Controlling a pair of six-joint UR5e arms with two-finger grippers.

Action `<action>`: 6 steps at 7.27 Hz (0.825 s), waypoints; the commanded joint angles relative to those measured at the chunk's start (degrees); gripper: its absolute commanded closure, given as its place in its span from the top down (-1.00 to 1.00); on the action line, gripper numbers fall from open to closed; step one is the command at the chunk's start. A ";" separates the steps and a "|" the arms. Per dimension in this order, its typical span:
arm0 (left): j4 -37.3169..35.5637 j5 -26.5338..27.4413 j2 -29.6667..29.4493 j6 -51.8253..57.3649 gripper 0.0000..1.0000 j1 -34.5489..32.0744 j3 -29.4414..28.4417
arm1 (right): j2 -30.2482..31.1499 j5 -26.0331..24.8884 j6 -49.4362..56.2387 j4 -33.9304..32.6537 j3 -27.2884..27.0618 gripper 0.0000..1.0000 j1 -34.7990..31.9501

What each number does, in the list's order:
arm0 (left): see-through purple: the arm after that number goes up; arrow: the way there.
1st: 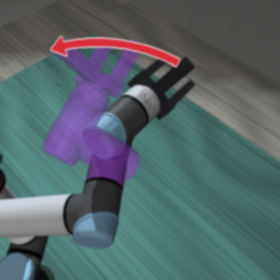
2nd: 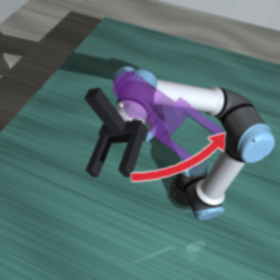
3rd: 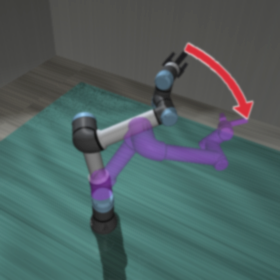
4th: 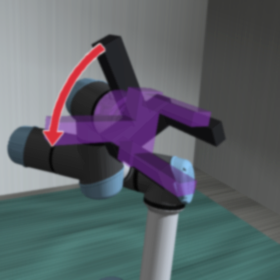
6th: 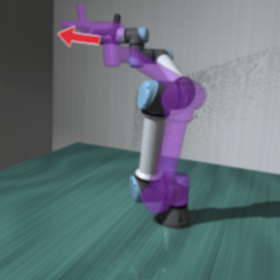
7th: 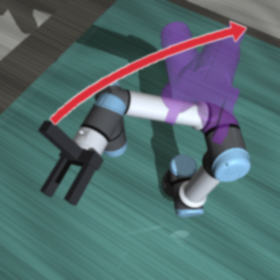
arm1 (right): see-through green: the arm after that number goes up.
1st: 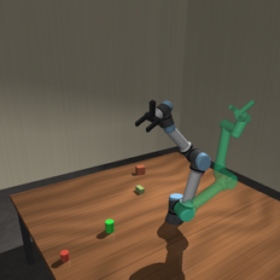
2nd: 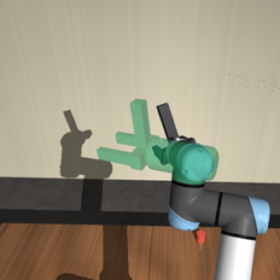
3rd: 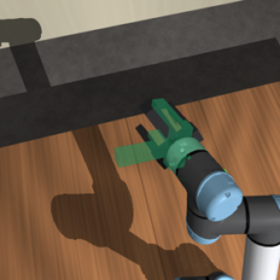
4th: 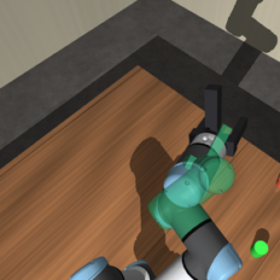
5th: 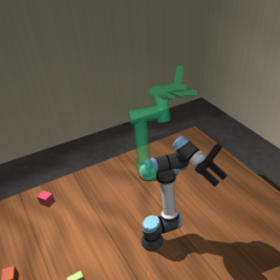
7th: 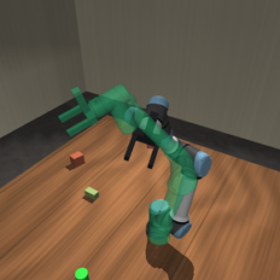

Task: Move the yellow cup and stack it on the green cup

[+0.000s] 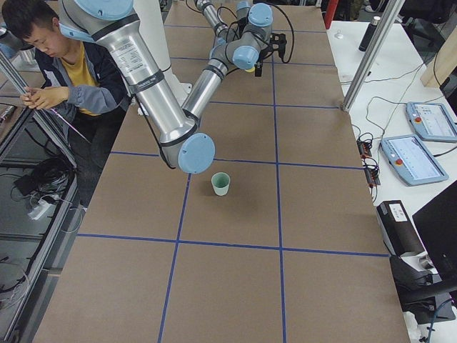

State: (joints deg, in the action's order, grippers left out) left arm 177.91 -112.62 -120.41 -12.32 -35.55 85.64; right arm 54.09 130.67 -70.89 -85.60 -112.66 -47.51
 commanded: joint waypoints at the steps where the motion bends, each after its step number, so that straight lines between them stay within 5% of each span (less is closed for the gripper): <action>1: 0.16 0.03 0.00 0.01 -1.00 0.04 -0.03 | -3.98 -4.71 -2.58 -5.43 -0.11 0.99 5.22; 3: 0.25 0.03 0.00 0.01 -1.00 0.05 -0.12 | -6.98 -11.02 -1.80 -10.55 0.42 0.98 8.65; 6: 0.51 0.03 0.09 0.19 -0.88 0.22 -0.12 | -9.53 -10.89 -1.27 -10.64 4.28 0.93 8.84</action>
State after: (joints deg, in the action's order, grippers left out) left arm 178.31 -112.59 -120.33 -12.21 -35.39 85.52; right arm 45.65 119.61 -72.39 -96.11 -110.01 -38.79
